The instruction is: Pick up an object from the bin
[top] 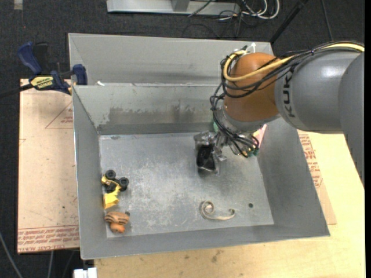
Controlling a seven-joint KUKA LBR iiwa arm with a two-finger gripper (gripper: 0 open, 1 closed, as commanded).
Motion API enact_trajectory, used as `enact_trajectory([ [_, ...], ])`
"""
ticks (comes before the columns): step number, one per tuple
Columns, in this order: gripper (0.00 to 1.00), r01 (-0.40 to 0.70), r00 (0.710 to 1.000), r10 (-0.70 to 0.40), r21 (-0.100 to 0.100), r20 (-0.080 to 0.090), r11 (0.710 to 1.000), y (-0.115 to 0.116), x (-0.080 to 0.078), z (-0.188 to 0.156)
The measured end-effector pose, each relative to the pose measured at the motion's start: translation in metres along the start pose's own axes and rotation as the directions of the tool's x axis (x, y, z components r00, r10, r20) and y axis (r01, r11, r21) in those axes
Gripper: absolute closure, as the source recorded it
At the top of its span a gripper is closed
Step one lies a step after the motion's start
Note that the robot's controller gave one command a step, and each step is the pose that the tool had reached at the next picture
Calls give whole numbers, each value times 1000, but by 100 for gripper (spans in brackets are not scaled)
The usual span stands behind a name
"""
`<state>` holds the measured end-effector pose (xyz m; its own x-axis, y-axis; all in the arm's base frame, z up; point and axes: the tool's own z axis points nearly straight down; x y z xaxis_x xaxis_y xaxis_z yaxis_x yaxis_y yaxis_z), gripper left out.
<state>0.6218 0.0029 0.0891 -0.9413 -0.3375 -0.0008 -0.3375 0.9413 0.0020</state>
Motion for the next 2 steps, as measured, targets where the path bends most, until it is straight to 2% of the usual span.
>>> enact_trajectory([
  [2, 100, -1, 1000, 1, 2, 5, 1000, 0, -2, -11],
])
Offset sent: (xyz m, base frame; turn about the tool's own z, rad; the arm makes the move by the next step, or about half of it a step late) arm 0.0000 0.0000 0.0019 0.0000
